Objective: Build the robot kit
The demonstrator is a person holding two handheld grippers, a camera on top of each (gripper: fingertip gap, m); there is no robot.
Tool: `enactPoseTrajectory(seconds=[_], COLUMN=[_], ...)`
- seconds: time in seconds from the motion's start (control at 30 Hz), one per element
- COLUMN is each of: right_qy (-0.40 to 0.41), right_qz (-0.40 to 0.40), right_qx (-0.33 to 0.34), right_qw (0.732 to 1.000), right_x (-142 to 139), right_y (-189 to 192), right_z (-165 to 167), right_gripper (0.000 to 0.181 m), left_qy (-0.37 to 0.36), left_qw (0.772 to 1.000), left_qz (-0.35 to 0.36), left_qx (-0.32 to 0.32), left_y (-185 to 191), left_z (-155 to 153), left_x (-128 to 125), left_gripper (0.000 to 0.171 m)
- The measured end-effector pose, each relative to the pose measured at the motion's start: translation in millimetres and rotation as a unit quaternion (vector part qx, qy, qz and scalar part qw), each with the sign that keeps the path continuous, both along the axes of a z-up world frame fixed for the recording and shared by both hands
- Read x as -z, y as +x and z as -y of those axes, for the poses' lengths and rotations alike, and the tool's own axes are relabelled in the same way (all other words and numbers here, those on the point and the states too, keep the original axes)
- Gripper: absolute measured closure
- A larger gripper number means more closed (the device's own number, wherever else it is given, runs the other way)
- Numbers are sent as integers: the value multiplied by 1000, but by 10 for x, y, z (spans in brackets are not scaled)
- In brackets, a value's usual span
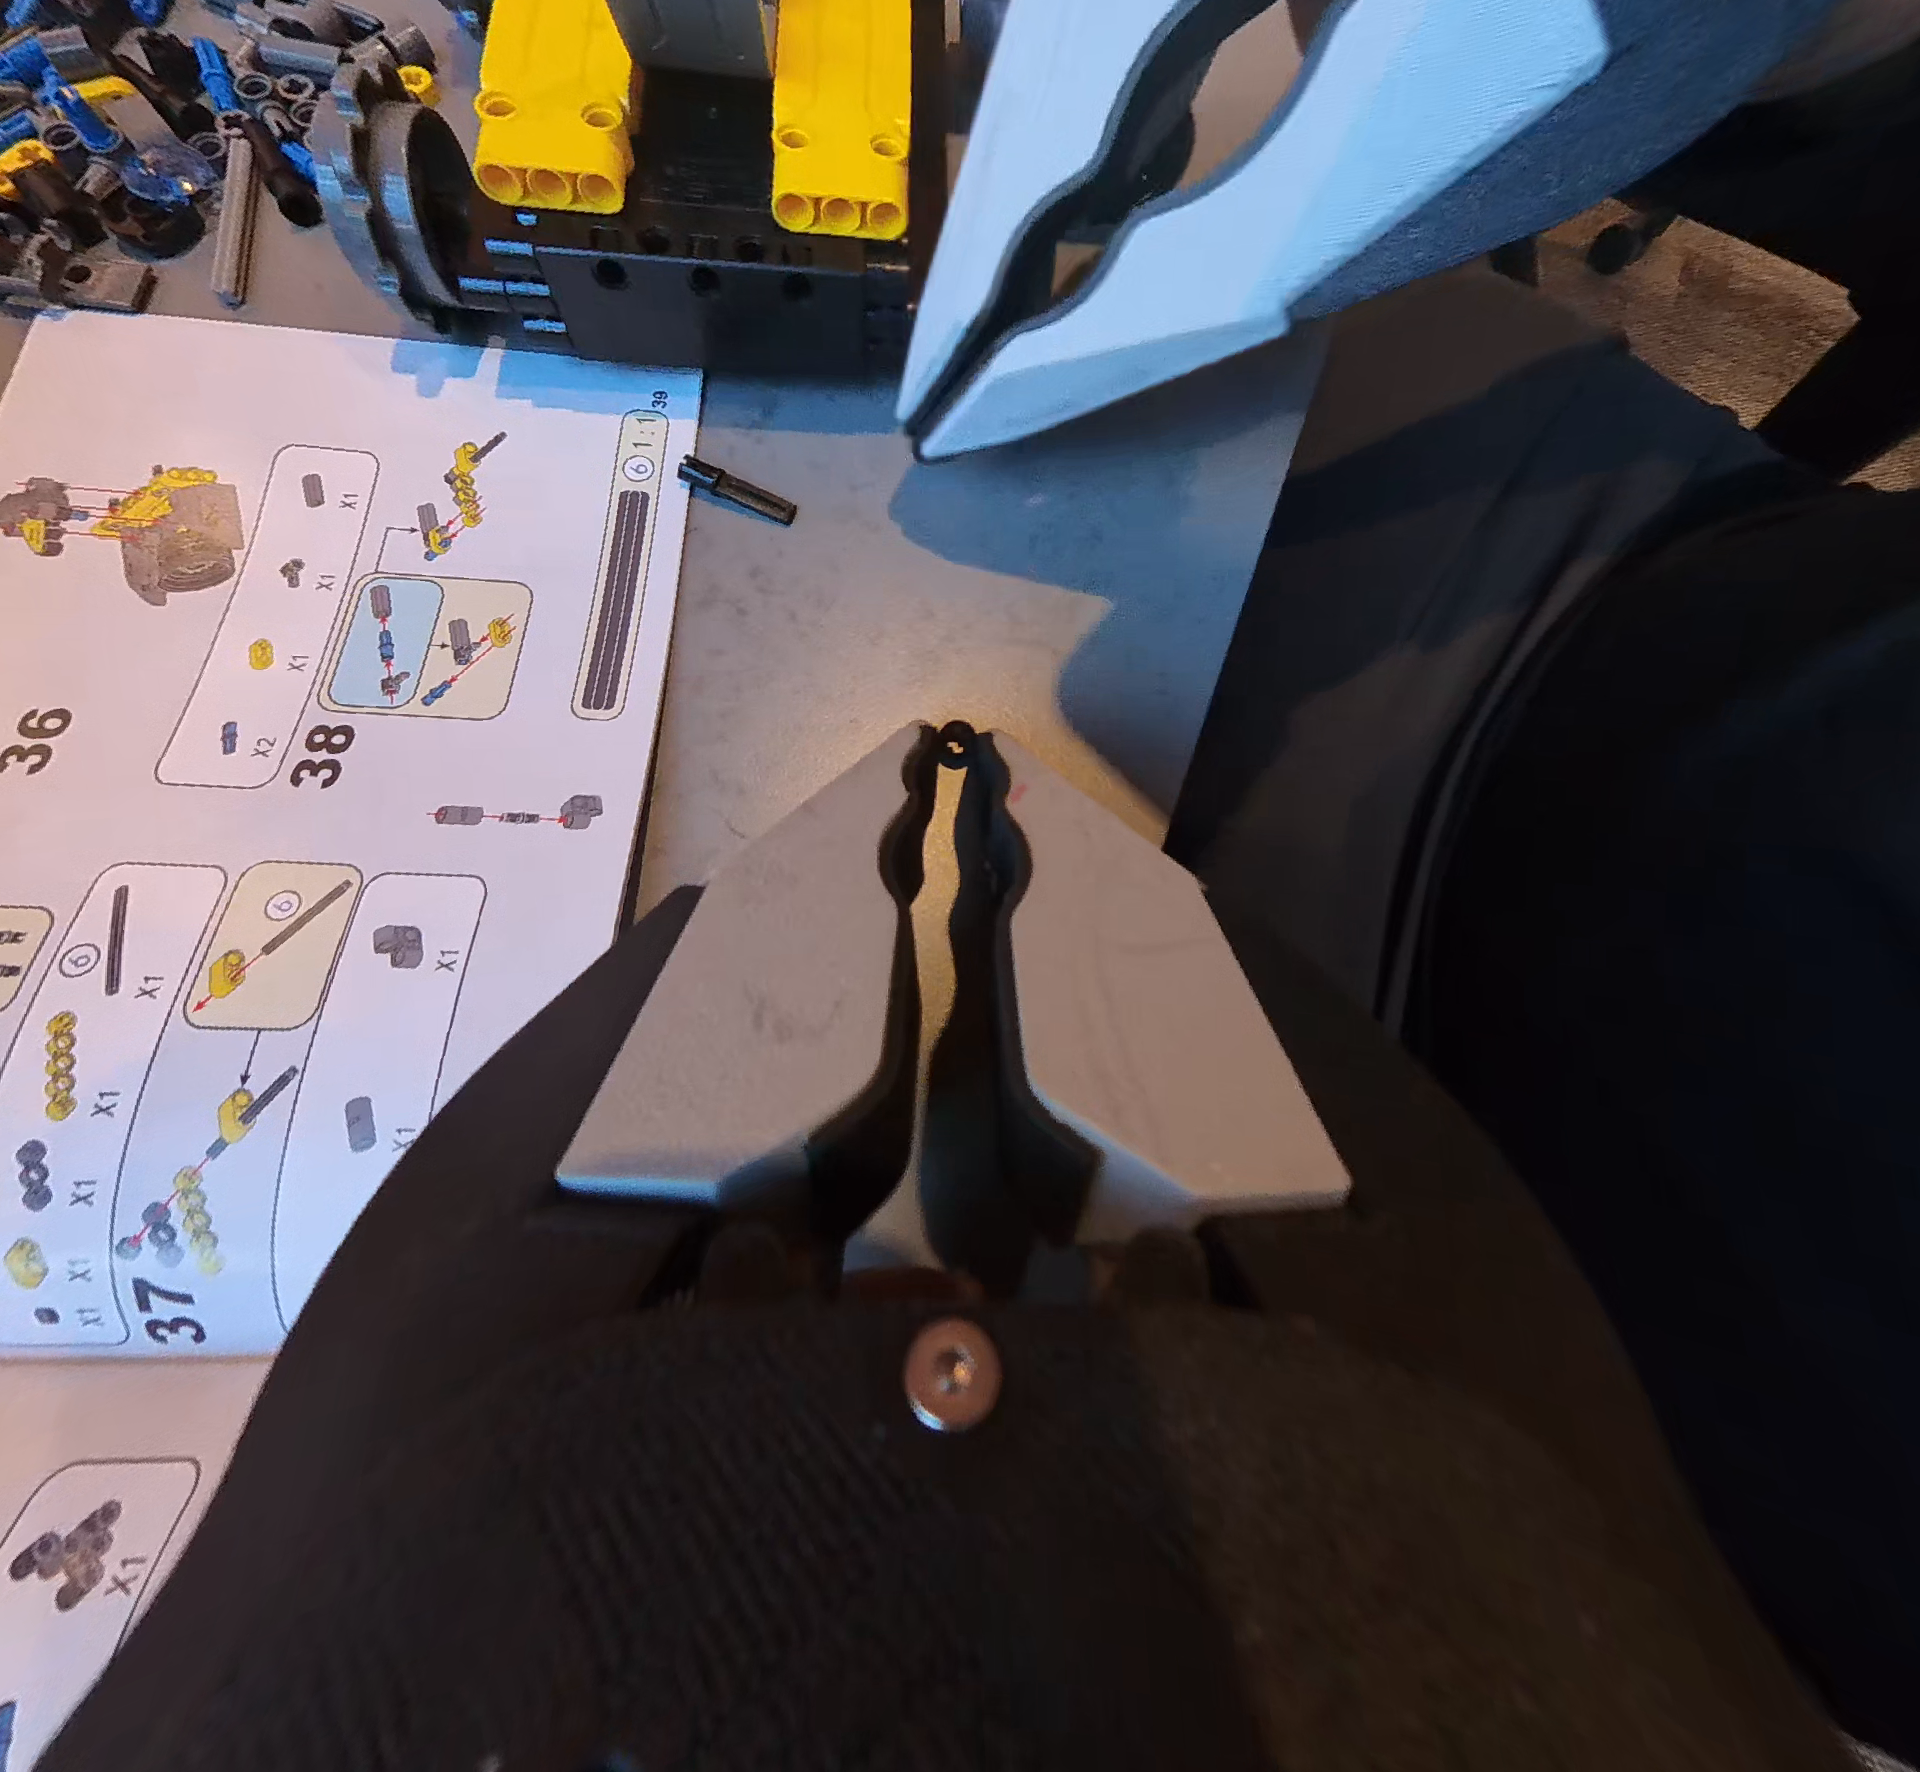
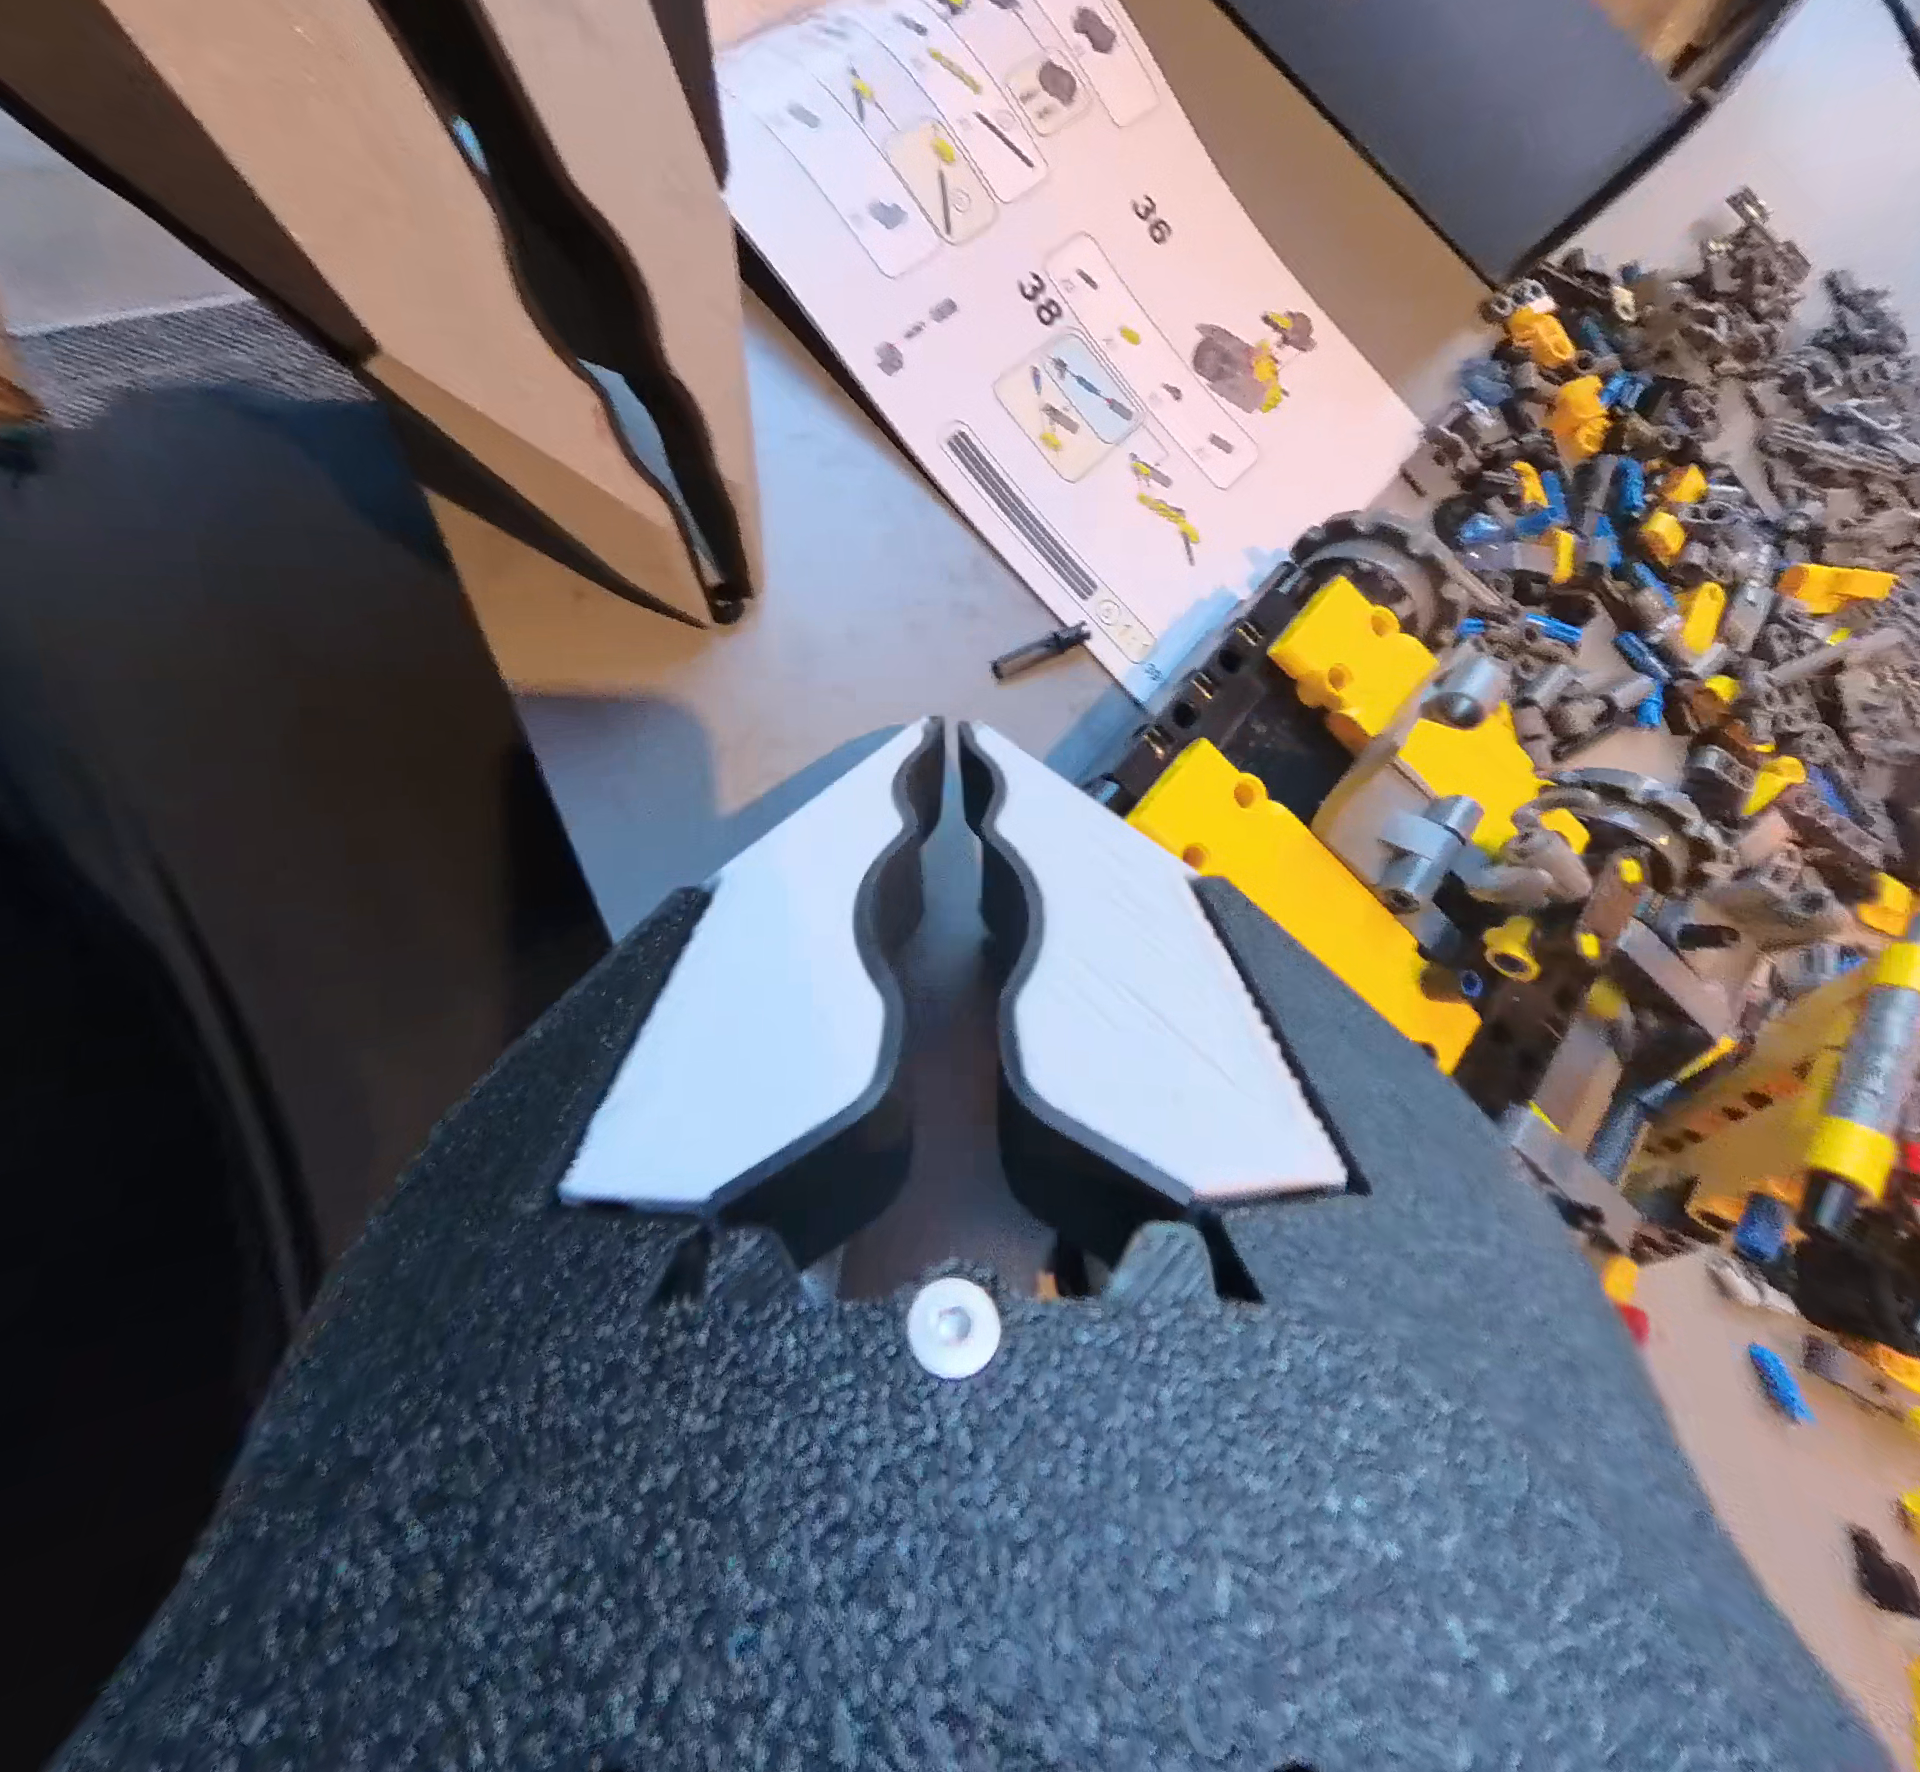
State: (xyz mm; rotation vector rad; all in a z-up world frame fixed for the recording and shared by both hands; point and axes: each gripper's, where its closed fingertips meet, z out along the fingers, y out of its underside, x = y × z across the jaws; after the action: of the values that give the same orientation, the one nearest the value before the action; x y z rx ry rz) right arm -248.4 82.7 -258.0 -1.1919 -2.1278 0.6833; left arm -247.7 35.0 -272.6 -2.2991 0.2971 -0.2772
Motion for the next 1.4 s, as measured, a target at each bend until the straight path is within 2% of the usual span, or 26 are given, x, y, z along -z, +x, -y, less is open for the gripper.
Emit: enactPoseTrajectory(seconds=[0.1, 0.2, 0.27, 0.43, 0.57, 0.63, 0.73, 0.8, 0.9, 1.03, 1.17, 1.4], right_qy=[1, 3, -7, -29, -69, -95, -123, -123, -124, -135, -139, -142], right_qz=[4, 8, 4, -24, -61, -73, -75, -79, -86, -90, -86, -70], right_qx=[0, 0, -3, 4, 7, 10, 10, 11, 11, 13, 12, 2], right_qw=[1000, 1000, 1000, 999, 996, 993, 990, 989, 988, 987, 986, 987], right_x=[-45, -94, -131, -259, -458, -525, -542, -542, -544, -544, -539, -440], right_y=[-6, -7, 22, 191, 371, 440, 529, 590, 676, 756, 790, 790], right_z=[-4, -5, 21, -24, -104, -133, -153, -178, -223, -300, -352, -303], right_gripper=[173, 166, 166, 170, 171, 171, 171, 171, 171, 171, 171, 170], left_qy=[0, 0, 1, 1, 36, 29, -12, -42, -50, -81, -77, -88], left_qw=[1000, 1000, 1000, 1000, 999, 999, 997, 995, 994, 990, 991, 994], left_qz=[0, 4, 5, -7, 9, -17, -65, -74, -76, -88, -80, -48], left_qx=[2, 5, 2, 1, -8, 7, 40, 46, 54, 71, 77, 51], left_y=[4, 14, -3, -53, -118, -155, -214, -257, -263, -272, -279, -240], left_z=[4, 10, 12, 53, -50, -193, -399, -493, -597, -583, -591, -585], left_x=[-1, -10, -15, -34, -313, -362, -232, -141, -105, 15, 16, 0], left_gripper=[166, 153, 146, 142, 145, 145, 145, 143, 144, 146, 153, 149])
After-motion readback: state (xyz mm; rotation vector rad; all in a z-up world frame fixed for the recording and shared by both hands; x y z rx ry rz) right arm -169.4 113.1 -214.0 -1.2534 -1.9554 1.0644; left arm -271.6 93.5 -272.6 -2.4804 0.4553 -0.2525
